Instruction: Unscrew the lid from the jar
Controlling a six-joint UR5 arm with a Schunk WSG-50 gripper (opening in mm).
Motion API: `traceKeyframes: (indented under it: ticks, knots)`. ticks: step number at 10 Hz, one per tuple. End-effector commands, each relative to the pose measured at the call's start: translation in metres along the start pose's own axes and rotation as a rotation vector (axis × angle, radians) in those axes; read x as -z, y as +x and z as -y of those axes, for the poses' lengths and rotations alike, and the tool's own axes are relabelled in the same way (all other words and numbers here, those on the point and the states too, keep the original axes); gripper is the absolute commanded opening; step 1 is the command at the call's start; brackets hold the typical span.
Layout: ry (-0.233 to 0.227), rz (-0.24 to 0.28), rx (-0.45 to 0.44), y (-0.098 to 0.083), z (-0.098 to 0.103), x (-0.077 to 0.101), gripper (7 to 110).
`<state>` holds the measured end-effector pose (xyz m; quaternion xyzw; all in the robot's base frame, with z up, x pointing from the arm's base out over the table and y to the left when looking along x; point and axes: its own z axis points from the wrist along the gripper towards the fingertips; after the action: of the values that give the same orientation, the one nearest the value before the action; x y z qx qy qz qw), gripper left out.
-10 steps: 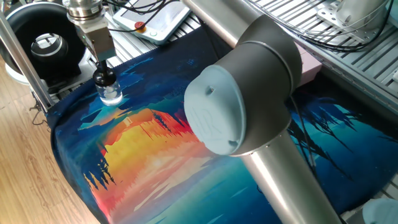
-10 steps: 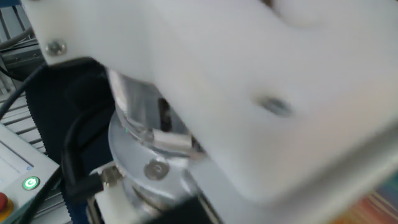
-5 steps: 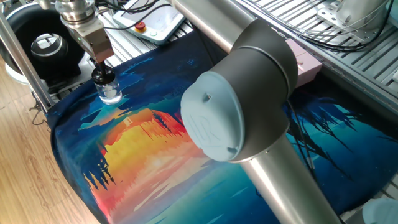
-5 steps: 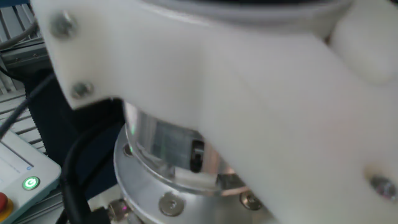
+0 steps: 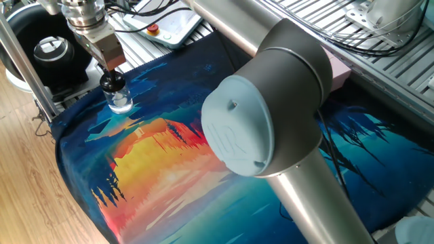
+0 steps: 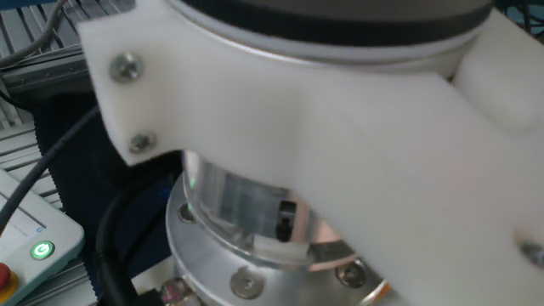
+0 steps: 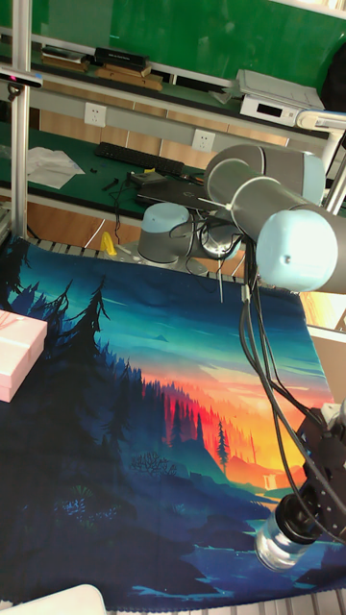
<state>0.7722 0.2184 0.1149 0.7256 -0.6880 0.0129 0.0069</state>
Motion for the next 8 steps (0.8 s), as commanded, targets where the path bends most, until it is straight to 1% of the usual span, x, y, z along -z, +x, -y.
traceKeyframes:
  ticks: [1,3,4,5,6,7,8]
  knots:
    - [-0.004,0.01,-0.022,-0.002,-0.008,0.011,44]
    - [-0.01,0.02,-0.054,-0.002,-0.014,0.017,44]
    - [-0.011,0.023,-0.075,-0.001,-0.017,0.017,44]
    - [0.005,0.039,-0.119,0.0,-0.016,0.017,44]
    - [0.027,0.092,-0.174,-0.007,-0.01,0.018,44]
    - [0.045,0.103,-0.227,-0.004,-0.003,0.02,44]
    - [0.065,0.128,-0.291,-0.007,0.003,0.022,44]
